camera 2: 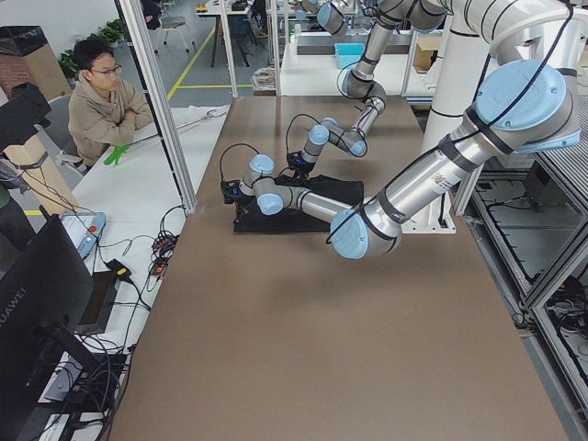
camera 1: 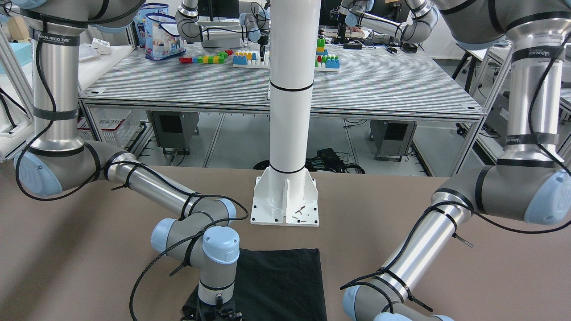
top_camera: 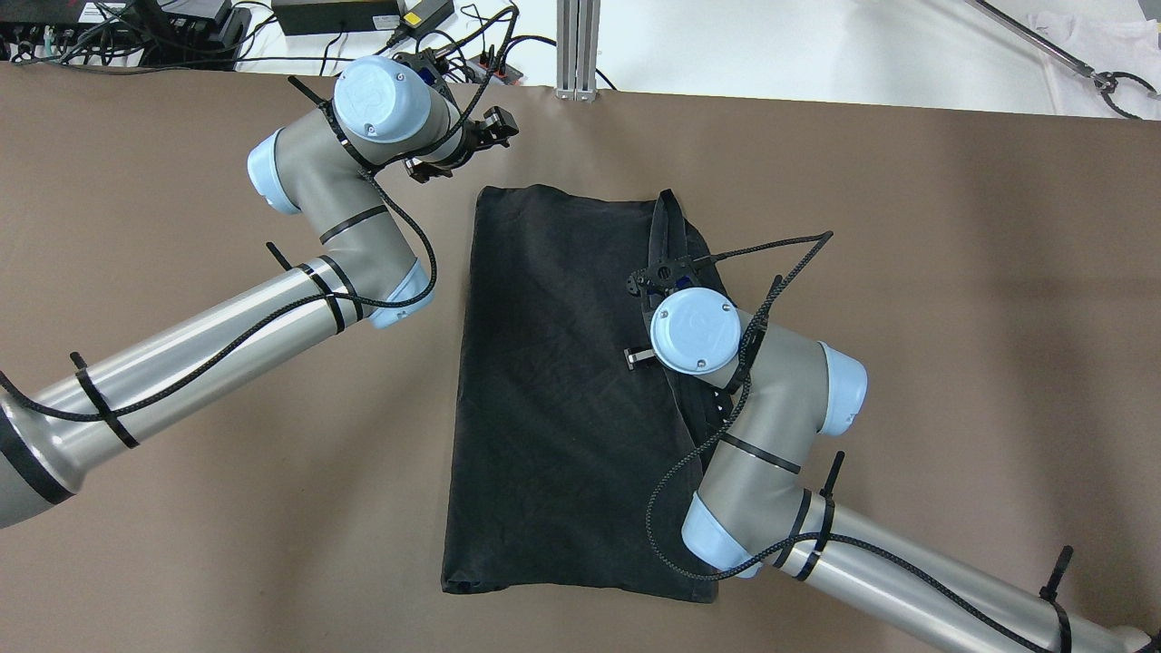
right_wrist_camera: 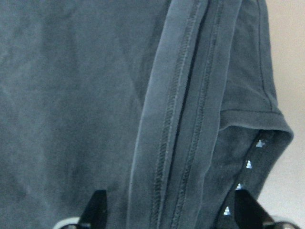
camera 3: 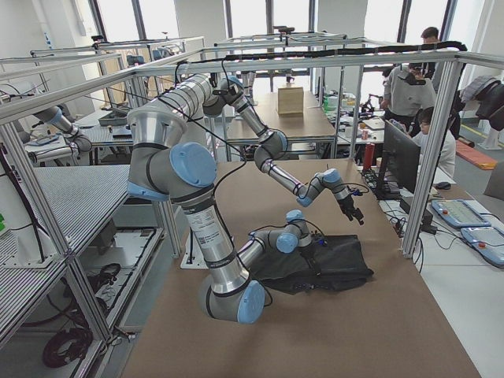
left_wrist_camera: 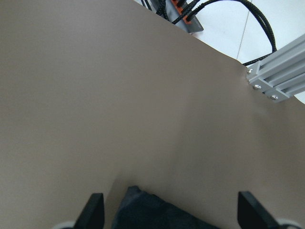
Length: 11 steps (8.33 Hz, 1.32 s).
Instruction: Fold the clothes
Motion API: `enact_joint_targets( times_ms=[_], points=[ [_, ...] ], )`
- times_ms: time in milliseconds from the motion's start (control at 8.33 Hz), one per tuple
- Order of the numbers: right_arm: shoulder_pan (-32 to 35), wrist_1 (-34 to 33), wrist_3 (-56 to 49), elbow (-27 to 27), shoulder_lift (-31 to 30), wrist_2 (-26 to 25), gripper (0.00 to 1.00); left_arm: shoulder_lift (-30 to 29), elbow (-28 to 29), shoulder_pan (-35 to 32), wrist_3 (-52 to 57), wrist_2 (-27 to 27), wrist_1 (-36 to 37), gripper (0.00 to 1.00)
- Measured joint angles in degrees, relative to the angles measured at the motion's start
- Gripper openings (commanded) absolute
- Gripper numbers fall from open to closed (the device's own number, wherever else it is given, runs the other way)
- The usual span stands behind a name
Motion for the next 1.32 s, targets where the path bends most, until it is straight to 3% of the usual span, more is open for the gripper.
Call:
enact_joint_targets(
  times_ms=[721,961,1081,1321],
  points=[
    [6.74,6.42,-10.15,-0.17,-6.96,4.68,0.94,0.01,0.00,0.03,-0.14,0.09,0.00,1.00],
    [7.66,6.80,-10.49,-0.02,-6.29,6.13,0.94,0.00,-0.04,0.00,-0.21,0.09,0.06,1.00],
    [7.54,6.76,-7.65,0.53,-5.58,6.47,0.94,-0.01,-0.16,-0.02,-0.29,0.09,0.05,1.00],
    [4.70,6.55,5.83,6.66,-7.69,6.65,0.94,0.17,-1.17,0.00,-0.79,0.09,0.20,1.00]
  ],
)
